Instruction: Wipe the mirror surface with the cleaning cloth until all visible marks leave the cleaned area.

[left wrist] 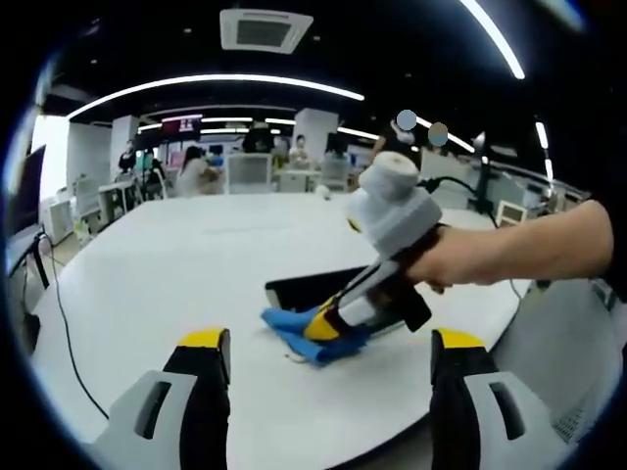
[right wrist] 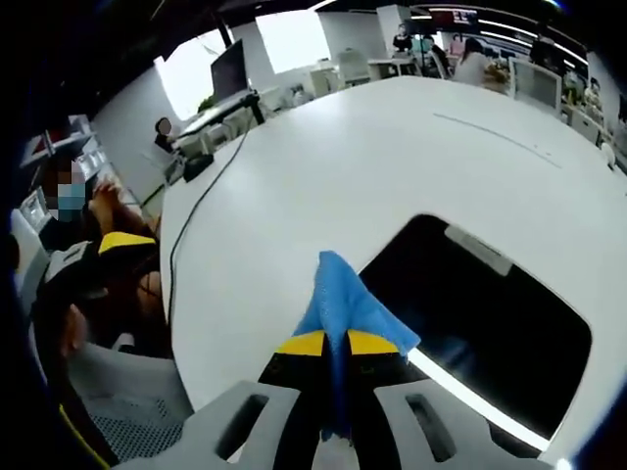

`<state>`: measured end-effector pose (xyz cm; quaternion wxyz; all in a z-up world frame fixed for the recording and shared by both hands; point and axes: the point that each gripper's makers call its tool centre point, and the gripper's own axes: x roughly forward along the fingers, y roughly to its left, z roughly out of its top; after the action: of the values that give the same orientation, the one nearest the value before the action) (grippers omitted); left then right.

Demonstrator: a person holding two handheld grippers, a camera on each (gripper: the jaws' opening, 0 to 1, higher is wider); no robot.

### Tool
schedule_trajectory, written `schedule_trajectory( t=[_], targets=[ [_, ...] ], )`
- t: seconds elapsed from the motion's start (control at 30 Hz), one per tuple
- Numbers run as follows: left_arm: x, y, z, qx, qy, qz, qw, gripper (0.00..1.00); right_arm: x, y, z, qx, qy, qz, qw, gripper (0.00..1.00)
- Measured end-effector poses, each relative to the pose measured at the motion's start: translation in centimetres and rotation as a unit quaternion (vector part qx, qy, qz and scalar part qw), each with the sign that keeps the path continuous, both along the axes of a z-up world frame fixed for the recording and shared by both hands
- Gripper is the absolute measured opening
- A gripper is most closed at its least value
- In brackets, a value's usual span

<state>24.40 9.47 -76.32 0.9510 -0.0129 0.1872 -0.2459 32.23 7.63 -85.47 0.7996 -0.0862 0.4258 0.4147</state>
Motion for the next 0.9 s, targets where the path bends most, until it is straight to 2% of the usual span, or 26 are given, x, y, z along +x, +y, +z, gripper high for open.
schedule_trajectory(
  t=[0.27, 0.43, 0.53, 0.57, 0.6, 0.9],
  targets=[
    [0.0, 0.0, 0.1, -0.004, -0.002, -0.003, 1.0000, 0.83, 0.0, 0.1, 0.1, 0.009, -0.006, -0.028, 0.9995, 0.01],
    [0.0, 0.0, 0.0, -0.004, 0.000, -0.005, 1.0000, 0.83, 0.1, 0.1, 0.0, 0.006, -0.019, -0.028, 0.9994, 0.01],
    [0.0, 0.0, 0.0, -0.005, 0.001, -0.003, 1.0000, 0.83, 0.2, 0.2, 0.0, -0.004, -0.049, -0.011, 0.9987, 0.01],
    [0.0, 0.0, 0.1, -0.008, -0.001, -0.003, 1.0000, 0.83, 0.2, 0.2, 0.1, -0.012, -0.068, 0.002, 0.9976, 0.01],
    [0.0, 0.0, 0.1, -0.008, -0.001, -0.003, 1.0000, 0.83, 0.4, 0.3, -0.2, -0.014, -0.071, 0.003, 0.9974, 0.01],
    [0.2, 0.4, 0.3, -0.014, -0.006, 0.008, 0.9999, 0.83, 1.3, 0.1, -0.3, -0.007, -0.061, -0.009, 0.9981, 0.01]
  ],
)
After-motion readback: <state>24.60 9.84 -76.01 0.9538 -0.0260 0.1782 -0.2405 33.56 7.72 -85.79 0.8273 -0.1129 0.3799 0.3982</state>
